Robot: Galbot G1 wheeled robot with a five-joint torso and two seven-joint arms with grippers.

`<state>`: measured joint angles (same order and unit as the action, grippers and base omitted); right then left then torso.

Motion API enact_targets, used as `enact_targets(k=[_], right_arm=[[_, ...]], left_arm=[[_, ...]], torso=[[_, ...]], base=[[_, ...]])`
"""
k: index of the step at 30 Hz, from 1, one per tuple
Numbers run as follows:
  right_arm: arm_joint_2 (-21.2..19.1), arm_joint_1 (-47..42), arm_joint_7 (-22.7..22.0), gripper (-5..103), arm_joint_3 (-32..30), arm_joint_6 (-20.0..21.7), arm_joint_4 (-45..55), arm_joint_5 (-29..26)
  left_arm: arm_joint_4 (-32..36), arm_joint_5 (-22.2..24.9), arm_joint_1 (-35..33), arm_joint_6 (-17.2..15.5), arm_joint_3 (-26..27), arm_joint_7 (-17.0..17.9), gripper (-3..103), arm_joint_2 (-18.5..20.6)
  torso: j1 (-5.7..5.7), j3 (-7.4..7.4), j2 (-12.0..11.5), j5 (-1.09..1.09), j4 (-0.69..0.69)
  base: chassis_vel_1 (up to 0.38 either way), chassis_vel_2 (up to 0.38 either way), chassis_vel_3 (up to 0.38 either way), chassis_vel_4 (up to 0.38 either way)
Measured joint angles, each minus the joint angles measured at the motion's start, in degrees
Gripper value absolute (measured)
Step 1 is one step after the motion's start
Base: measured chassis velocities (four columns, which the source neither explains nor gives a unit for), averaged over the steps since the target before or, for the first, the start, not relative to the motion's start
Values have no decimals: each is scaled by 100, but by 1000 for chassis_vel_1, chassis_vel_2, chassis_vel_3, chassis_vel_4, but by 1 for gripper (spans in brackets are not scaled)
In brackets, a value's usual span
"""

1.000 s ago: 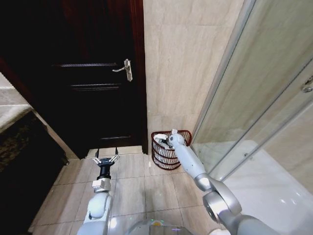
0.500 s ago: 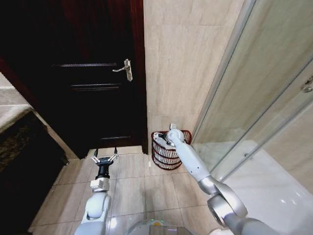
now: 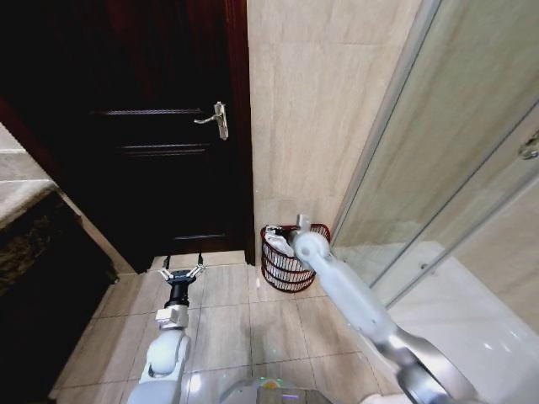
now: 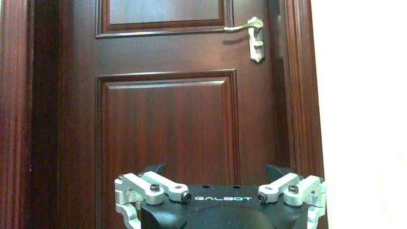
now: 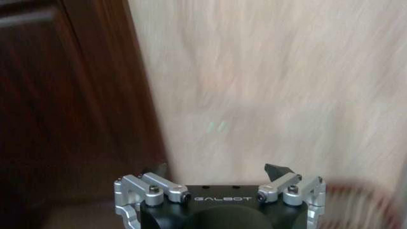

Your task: Discard the used towel into the hamper.

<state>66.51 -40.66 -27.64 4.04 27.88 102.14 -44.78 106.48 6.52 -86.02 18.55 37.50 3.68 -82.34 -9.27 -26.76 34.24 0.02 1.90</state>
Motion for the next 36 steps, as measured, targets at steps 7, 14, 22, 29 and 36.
enact_targets(k=[7,14,22,29,36], right_arm=[[-242,-1459,1127,100,-890,-1105,628,1989],[224,-3066,1563,100,-2034,-1664,1404,3274],[1010,-4343,1566,100,-2719,-2167,2053,4548],[1515,-4893,1735,100,-3199,-2663,2325,4950],[1477,-5036,1859,100,-3455,-2765,2431,4916]], left_arm=[[-185,181,-7,-22,-53,-40,100,233],[-155,354,18,-115,-134,-170,100,413],[47,788,-67,-362,-192,-565,100,711],[281,925,-216,-408,-233,-709,100,728],[465,905,-410,-366,-131,-732,100,582]], torso=[[0,0,0,-1,1],[0,0,0,-1,1],[0,0,0,-2,1],[0,0,0,-2,1],[0,0,0,-2,3]], base=[[0,0,0,0],[0,0,0,0],[0,0,0,0],[0,0,0,0],[0,0,0,0]])
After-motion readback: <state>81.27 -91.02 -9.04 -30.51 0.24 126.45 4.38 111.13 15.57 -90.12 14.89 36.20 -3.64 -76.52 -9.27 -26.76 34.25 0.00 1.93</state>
